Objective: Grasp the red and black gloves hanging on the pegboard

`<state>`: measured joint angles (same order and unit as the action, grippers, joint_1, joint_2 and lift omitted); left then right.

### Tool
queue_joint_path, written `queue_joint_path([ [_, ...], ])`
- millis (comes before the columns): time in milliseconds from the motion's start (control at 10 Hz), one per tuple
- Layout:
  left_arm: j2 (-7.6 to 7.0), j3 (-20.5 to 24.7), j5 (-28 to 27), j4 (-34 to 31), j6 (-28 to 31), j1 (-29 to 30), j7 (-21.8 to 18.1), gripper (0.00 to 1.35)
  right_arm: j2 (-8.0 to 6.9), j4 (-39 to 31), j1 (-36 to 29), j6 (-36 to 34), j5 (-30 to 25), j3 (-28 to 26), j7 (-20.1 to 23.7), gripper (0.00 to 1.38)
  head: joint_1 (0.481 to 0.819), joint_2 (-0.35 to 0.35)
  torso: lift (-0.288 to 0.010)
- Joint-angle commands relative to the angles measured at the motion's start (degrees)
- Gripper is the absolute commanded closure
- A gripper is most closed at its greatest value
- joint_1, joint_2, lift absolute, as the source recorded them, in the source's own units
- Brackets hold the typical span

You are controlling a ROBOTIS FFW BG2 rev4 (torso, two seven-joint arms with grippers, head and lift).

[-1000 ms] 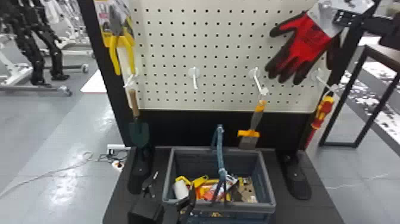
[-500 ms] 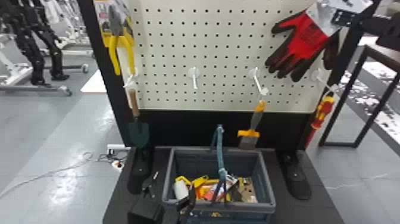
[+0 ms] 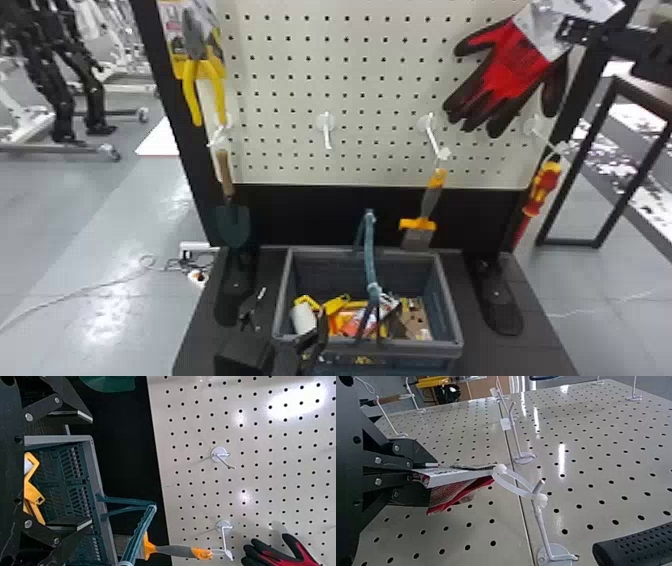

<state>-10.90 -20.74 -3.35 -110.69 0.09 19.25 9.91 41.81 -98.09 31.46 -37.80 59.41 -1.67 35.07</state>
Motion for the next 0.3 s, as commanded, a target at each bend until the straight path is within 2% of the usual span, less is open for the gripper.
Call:
queue_joint_path([
  [0, 0.0, 0.0, 0.0, 0.0, 0.0, 0.0, 0.0, 0.38, -0.06, 0.0, 0.0, 0.0, 0.0, 0.0, 0.0, 1.3, 0.549, 0.0, -0.1],
  [200, -0.09, 0.0, 0.0, 0.0, 0.0, -0.1, 0.0, 0.38, -0.32, 0.0, -0.1, 0.1, 0.4, -0.1, 0.0, 1.3, 0.549, 0.0, -0.1],
])
